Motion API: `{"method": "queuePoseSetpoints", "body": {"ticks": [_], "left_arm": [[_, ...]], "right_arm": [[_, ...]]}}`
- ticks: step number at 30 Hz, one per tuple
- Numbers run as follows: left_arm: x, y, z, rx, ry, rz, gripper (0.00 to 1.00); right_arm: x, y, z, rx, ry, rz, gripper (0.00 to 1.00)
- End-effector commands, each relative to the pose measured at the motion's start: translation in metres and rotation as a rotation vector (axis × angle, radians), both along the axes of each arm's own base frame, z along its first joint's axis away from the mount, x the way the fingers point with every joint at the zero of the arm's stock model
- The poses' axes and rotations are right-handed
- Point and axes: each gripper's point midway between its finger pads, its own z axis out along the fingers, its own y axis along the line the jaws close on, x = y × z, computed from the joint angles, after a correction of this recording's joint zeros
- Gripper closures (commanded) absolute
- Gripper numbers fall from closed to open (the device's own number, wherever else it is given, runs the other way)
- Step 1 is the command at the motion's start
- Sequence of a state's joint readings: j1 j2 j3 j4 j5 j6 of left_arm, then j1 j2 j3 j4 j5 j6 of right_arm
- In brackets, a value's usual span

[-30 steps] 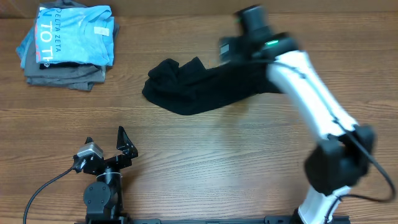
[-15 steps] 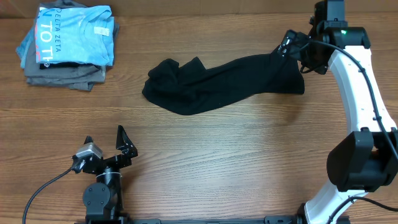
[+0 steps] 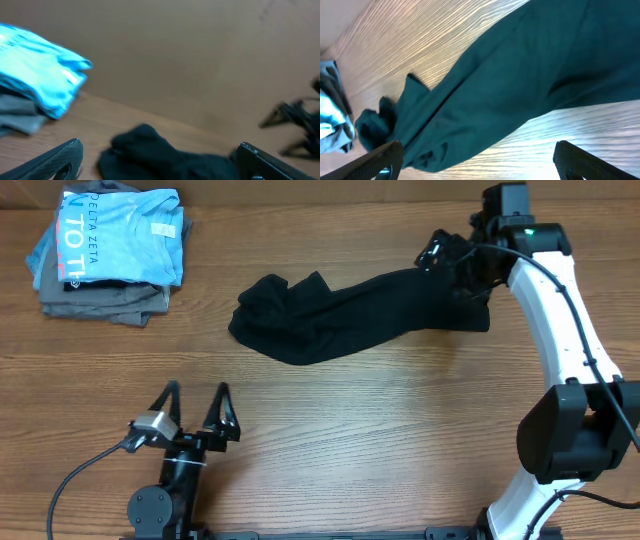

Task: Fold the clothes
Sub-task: 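Reach the left gripper to the shirt's left end and grasp it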

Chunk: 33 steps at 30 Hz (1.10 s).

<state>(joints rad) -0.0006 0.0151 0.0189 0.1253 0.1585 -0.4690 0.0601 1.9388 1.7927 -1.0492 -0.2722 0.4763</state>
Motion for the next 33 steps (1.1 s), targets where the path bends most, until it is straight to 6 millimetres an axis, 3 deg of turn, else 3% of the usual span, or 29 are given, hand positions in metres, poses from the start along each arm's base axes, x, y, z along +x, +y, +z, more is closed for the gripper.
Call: {"method": "queuePoseSetpoints", "body": {"ticks": [1,7,11,17,20,27,33], "left_arm": [[-0.011,-0.019,0.037,0.026,-0.031,-0.107,0.0],[0.003,-0.022,0.081,0.118,0.098,-0.122,0.0],[0.021,-0.045,0.097,0.208,0.234,-0.277,0.0],[0.048,-0.081,0.105,0.167,0.285,-0.52,0.0],[0.069,-0.089,0.088,0.14,0.398,-0.557,0.0],[0.12,-0.093,0.012,0.294,0.86,-0.317,0.0],[0.168,-0.093,-0.014,0.44,0.961,-0.199,0.0]], "right_arm": [[-0.002,0.015,-0.001,0.016,0.01,0.014,0.0],[-0.002,0.018,-0.001,0.017,0.007,0.02,0.0],[-0.003,0.018,-0.001,0.017,0.008,0.021,0.0],[-0.003,0.015,-0.002,0.0,0.007,0.021,0.0],[-0.003,0.015,-0.003,-0.004,0.01,0.019,0.0],[-0.003,0.013,-0.003,-0.013,0.009,0.015,0.0],[-0.002,0.007,-0.005,-0.047,0.01,-0.001,0.0]]}}
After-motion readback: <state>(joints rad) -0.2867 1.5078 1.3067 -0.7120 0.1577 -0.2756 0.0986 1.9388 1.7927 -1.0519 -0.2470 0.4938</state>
